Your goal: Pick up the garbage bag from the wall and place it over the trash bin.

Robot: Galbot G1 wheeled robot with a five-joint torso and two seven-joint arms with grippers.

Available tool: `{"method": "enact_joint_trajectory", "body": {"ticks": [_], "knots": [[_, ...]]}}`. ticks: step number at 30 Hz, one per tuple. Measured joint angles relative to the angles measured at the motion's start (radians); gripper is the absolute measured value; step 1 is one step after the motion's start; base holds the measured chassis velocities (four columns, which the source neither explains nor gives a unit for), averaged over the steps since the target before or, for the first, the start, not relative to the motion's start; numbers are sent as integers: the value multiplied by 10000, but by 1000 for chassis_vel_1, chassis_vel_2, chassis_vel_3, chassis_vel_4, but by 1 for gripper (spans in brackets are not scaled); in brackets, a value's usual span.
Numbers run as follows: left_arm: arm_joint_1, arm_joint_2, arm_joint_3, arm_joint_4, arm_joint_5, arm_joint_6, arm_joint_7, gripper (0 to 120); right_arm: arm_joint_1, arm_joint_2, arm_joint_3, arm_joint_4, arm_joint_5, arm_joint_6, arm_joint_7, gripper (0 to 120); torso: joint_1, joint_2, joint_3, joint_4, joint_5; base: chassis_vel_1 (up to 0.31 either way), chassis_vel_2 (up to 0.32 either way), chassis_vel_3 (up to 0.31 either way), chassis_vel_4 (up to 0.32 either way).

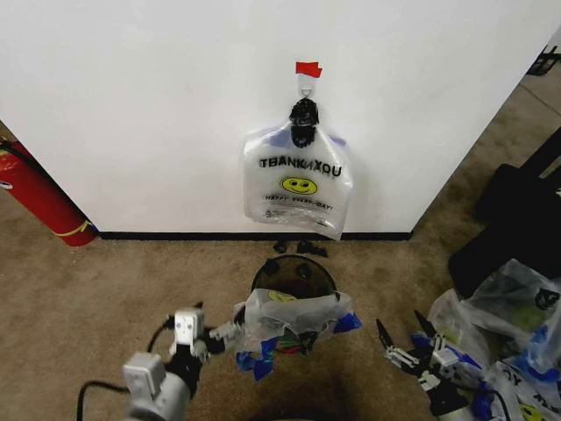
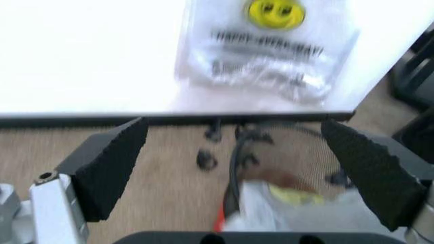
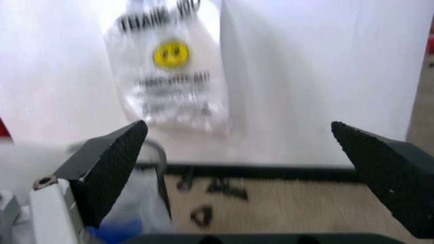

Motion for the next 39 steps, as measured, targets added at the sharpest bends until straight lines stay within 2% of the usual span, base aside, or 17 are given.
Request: {"method": "enact_joint_trajectory", "body": {"ticks": [2,3,4,5,9,11,13,14,16,17,18,21,24,25,27,31,39], "knots": [[-683,250,41,371,-593,-52,276,100,-17,125,45,457,-143,-65,477,100,0,0,0,20,9,0,0,0,0],[-683,250,41,371,-593,-52,276,100,-17,125,45,457,-143,-65,477,100,0,0,0,20,9,0,0,0,0],[-791,280,67,423,-671,-43,296,100,-24,135,50,481,-151,-67,504,100,0,0,0,19,9,0,0,0,0],[-1549,471,267,775,-1196,61,472,100,-201,290,122,862,-212,-113,853,100,0,-1,0,4,-3,0,0,0,0],[-3178,833,845,1605,-2158,408,902,100,-631,595,177,1512,-338,-162,1234,100,0,-1,1,0,4,0,0,0,0],[-3594,903,1059,1818,-2363,507,994,100,-764,682,186,1676,-424,-171,1299,100,1,0,1,0,1,0,0,0,0],[-4650,1023,1762,2385,-2702,751,1177,100,-1105,922,193,2101,-727,-195,1438,100,1,0,1,1,0,0,0,0,0],[-5564,1074,2438,2858,-2857,931,1388,100,-1330,1105,193,2360,-1060,-225,1634,100,1,0,1,5,-2,0,0,0,0],[-6689,1100,3293,3431,-3090,1292,1650,100,-1538,1314,193,2652,-1423,-259,1972,100,1,-1,1,-1,-1,0,0,0,0],[-7598,1094,3944,3922,-3358,1787,1857,100,-1710,1476,191,2910,-1592,-287,2277,100,1,-1,1,-1,2,0,0,0,0],[-7598,1094,3944,3922,-3358,1787,1857,100,-1710,1476,191,2910,-1592,-287,2277,100,1,-1,1,-1,2,0,0,0,0],[-9028,1038,4917,4760,-3840,2544,2376,100,-1924,1606,260,3202,-1612,-319,2499,100,1,0,1,4,2,0,0,0,0],[-10675,883,6147,6049,-4653,3580,3261,100,-2073,1678,442,3361,-1539,-346,2575,100,1,-1,1,6,7,0,0,0,0],[-11075,790,6469,6542,-4692,3755,3622,100,-2125,1700,460,3441,-1507,-383,2579,100,1,-1,1,5,1,0,0,0,0],[-11448,708,6799,6988,-4537,3907,4001,100,-2157,1729,462,3520,-1494,-427,2579,100,1,-1,1,6,2,0,0,0,0],[-12497,453,7956,8026,-2866,3937,5119,100,-2192,1792,419,3742,-1471,-629,2569,100,1,-1,0,6,5,0,0,0,0],[-13346,99,8790,8774,-2122,3710,5875,98,-2230,1784,412,3767,-1480,-699,2515,100,1,-1,0,5,3,0,0,0,0]]}}
